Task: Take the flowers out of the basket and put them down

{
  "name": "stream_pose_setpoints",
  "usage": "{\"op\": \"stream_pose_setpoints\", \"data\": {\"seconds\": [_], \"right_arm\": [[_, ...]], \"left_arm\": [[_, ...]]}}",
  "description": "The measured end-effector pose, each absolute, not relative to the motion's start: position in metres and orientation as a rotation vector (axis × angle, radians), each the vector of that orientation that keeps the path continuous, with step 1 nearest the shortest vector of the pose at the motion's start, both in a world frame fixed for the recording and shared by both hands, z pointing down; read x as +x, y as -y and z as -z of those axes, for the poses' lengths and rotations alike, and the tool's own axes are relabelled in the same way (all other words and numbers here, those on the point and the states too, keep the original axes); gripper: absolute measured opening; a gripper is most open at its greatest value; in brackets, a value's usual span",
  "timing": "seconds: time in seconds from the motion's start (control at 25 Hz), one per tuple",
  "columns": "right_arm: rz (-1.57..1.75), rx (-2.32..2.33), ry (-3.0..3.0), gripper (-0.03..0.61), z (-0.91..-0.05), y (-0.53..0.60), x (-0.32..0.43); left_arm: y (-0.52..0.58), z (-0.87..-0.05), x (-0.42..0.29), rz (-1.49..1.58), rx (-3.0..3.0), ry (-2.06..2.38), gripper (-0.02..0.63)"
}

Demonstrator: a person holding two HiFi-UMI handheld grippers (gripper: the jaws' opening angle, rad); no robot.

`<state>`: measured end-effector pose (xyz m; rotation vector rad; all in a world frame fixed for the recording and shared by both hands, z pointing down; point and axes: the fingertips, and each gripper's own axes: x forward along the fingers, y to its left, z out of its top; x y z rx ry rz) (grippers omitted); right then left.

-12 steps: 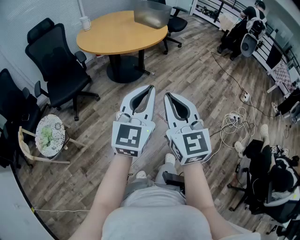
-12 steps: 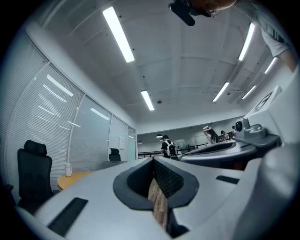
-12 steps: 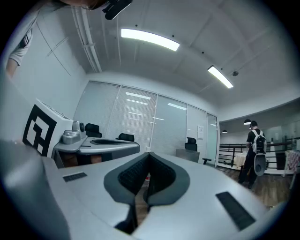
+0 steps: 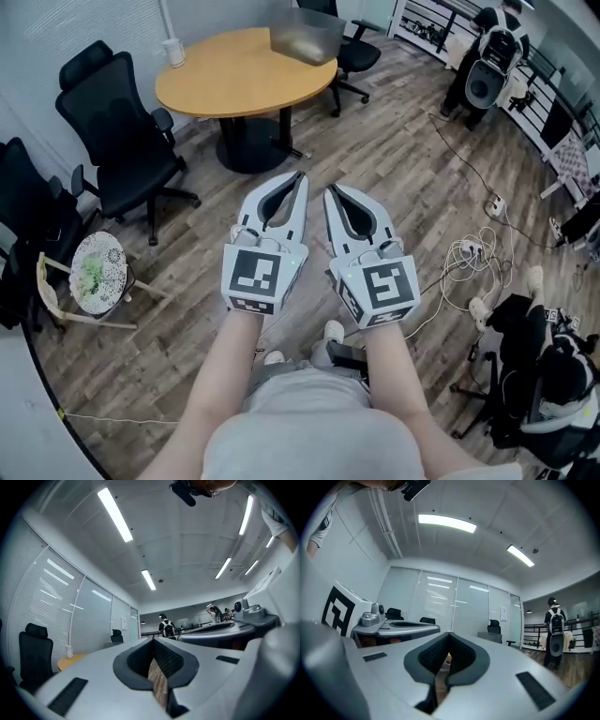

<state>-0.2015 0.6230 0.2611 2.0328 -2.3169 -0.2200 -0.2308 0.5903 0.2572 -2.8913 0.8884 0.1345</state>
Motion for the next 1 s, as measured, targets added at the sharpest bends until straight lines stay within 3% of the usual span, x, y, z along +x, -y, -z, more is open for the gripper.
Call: {"op": "stream_pose_setpoints", "data": {"seconds": [0.52,1.0], "right_arm": [[0.236,1.876,2.443,0.025,-0.261,-0.572,-0.079],[0.174,1.801,2.527,0.025,-0.272,-0.538,-0.035]], "left_arm": [[-0.540,-0.258,-0.118,-0.160,-2.826,-1.074,0.005],[-0.509,-0.265,-0.069,-0.133,-2.807,-1.147,0.005]]}}
